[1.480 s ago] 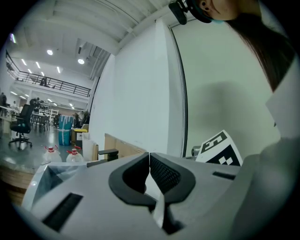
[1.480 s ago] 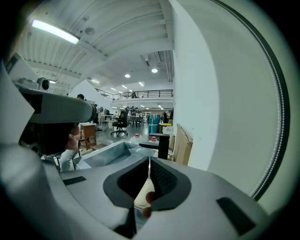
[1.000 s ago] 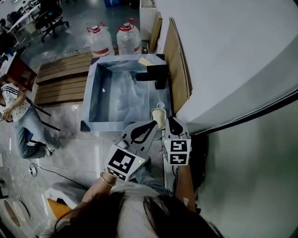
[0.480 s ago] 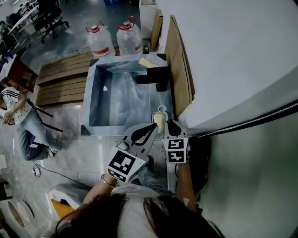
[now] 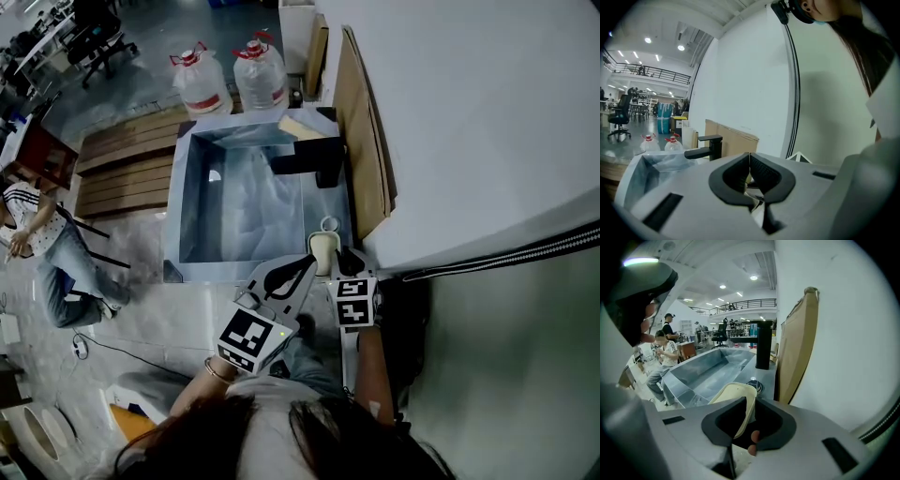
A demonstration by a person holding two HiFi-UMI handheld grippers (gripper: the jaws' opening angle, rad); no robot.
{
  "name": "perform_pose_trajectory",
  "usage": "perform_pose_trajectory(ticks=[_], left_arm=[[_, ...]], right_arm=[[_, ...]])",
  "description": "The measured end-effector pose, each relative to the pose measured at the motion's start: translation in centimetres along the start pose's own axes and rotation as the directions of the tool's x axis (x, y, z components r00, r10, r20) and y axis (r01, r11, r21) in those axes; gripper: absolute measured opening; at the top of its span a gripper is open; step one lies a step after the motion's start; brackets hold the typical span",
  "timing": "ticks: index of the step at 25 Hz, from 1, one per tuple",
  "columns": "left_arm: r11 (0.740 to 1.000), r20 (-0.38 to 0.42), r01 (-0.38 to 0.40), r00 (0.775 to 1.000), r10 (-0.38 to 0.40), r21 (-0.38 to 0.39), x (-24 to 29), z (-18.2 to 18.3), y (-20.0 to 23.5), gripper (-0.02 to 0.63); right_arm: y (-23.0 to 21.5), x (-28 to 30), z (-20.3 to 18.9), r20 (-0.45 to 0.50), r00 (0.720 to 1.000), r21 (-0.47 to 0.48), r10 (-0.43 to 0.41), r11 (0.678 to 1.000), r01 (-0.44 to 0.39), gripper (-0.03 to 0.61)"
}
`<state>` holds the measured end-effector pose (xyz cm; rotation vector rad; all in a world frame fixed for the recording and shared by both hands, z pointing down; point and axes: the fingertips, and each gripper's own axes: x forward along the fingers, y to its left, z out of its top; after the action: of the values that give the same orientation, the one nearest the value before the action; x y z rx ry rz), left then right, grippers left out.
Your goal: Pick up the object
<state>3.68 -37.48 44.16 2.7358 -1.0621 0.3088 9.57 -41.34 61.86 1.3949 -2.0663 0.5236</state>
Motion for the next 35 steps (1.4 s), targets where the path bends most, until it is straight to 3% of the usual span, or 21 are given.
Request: perform_pose_trajectory(ticks=[16, 35], left_arm=[[1.0, -0.022, -0.014, 1.0, 0.014, -0.014, 1.6, -0.9, 1.8, 0.009], [0.997, 0.005, -0.072, 0.997, 0.072, -0.021, -1.0, -0.4, 3.1, 0.009]], right_arm=[[-0.6, 2.9, -1.7, -0.115, 0.993, 0.124, 0.024, 0.992, -0.01, 0.058], [-0.8, 1.7, -1.1, -0.059, 0.998, 0.213, -0.01, 0.977, 0.023, 0.034]])
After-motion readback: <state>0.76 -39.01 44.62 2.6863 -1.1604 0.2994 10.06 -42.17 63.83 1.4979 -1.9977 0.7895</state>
